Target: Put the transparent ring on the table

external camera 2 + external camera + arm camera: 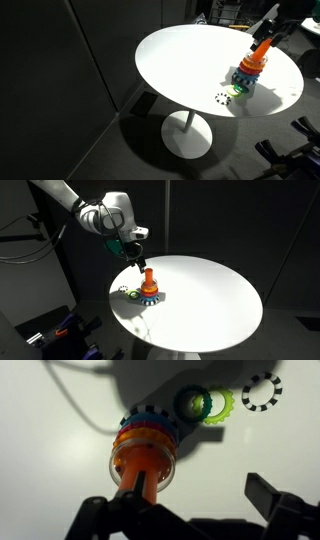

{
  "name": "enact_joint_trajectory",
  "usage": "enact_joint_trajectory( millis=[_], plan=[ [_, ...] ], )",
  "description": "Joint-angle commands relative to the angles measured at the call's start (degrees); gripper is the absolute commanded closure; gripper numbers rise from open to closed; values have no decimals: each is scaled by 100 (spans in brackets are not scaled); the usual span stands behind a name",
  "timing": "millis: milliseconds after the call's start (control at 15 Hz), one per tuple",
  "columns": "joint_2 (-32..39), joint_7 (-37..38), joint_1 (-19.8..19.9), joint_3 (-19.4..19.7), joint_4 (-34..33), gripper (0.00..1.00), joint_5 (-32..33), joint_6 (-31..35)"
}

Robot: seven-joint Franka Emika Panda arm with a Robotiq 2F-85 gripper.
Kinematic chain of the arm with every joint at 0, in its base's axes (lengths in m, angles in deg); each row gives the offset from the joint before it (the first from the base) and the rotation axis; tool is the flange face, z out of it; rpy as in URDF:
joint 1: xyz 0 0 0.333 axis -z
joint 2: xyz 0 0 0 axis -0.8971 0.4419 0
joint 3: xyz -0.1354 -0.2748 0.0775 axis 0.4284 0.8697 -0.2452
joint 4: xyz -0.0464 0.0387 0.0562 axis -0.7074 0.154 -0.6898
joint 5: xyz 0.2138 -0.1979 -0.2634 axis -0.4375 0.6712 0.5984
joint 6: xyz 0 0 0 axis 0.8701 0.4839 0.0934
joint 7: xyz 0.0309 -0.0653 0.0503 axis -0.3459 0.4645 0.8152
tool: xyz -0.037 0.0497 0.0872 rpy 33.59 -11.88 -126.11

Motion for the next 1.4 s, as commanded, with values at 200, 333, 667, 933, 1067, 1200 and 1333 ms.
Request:
enact_joint_trajectory(
  millis=[200, 333, 667, 933, 1067, 1200, 1333],
  plan=[
    [176, 658, 100, 118, 166, 0, 933, 614],
    [195, 834, 106, 166, 196, 0, 1140, 633],
    [122, 1079, 108, 220, 264, 0, 1325, 556],
    [142, 1305, 152, 283, 292, 0, 1623, 642],
    [164, 1405, 182, 318, 300, 0, 1779, 677],
    [184, 1480, 200, 353, 323, 0, 1885, 722],
    [199, 1505, 211, 380, 362, 0, 1941, 780]
  ],
)
